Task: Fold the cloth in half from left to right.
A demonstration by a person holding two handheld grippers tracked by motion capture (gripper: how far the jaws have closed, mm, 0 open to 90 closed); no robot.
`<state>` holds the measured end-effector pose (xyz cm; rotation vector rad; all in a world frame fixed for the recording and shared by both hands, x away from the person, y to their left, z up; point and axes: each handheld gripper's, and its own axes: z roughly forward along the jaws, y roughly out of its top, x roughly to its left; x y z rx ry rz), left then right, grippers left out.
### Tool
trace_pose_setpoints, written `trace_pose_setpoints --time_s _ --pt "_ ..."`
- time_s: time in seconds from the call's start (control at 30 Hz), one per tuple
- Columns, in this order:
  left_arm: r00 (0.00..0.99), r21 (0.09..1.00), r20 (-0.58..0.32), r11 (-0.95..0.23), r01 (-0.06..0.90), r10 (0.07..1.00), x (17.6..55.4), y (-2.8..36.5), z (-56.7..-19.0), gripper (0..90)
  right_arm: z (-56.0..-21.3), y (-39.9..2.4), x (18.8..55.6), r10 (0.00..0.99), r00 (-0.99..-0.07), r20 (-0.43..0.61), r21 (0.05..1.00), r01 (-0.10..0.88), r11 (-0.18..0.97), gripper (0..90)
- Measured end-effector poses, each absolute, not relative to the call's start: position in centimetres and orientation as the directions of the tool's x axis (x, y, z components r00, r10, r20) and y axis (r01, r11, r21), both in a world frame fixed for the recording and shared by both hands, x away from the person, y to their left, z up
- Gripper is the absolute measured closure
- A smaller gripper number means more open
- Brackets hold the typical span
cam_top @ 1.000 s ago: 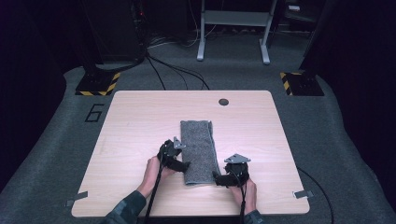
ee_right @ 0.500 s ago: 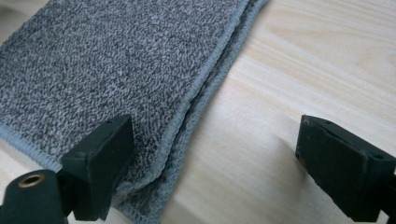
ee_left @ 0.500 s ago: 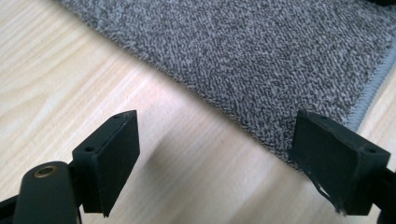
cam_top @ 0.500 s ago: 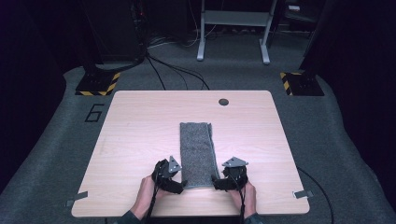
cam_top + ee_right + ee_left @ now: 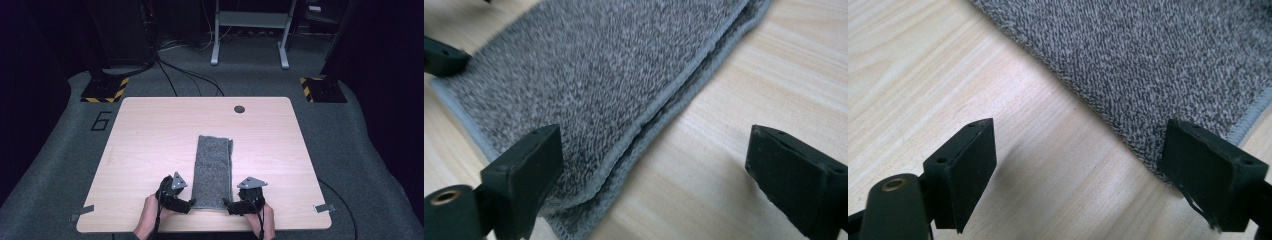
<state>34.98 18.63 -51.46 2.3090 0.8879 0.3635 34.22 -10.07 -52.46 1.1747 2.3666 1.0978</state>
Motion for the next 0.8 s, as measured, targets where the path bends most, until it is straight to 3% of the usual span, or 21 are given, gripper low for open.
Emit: trace_pose_setpoints --time_s 0.67,0.8 --pt "0.664 0.697 -0.111 -0.418 0.582 0.739 40.9 20.9 -49.8 11.5 -49.8 -10.5 40.7 0.767 -0.631 0.117 0.722 0.584 0.370 6.8" --pt "0.667 0.692 -0.088 -0.437 0.575 0.739 41.7 20.8 -49.6 10.9 -49.7 -10.6 41.7 0.763 -0.636 0.116 0.723 0.580 0.374 6.9"
